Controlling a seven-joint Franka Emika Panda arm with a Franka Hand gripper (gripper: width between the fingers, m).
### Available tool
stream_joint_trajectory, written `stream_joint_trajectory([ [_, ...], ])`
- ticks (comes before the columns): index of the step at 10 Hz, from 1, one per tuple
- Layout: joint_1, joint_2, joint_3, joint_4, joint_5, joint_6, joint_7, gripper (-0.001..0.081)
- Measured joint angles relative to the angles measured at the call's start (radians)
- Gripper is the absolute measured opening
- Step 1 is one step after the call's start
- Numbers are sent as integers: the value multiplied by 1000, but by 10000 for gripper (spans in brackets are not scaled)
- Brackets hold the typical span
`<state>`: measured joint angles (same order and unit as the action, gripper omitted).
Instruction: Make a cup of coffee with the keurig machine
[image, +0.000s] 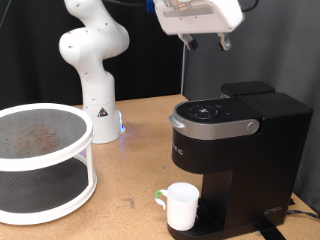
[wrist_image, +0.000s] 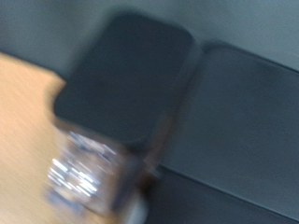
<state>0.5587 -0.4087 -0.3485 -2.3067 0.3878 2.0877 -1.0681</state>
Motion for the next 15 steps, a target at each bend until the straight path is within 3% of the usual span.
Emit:
stream_joint_trajectory([
  [2, -28, -9, 74, -74, -193, 231, 32, 805],
  [3, -54, -6, 117, -88, -301, 298, 85, 805],
  [4, -66, 0, 139, -86, -344, 317, 119, 805],
  [6, -66, 16, 141, -62, -344, 344, 165, 805],
  [11, -67, 88, 113, 31, -321, 283, 186, 805],
  [13, -66, 117, 93, 60, -318, 222, 148, 805],
  [15, -65, 143, 61, 73, -254, 167, 101, 805],
])
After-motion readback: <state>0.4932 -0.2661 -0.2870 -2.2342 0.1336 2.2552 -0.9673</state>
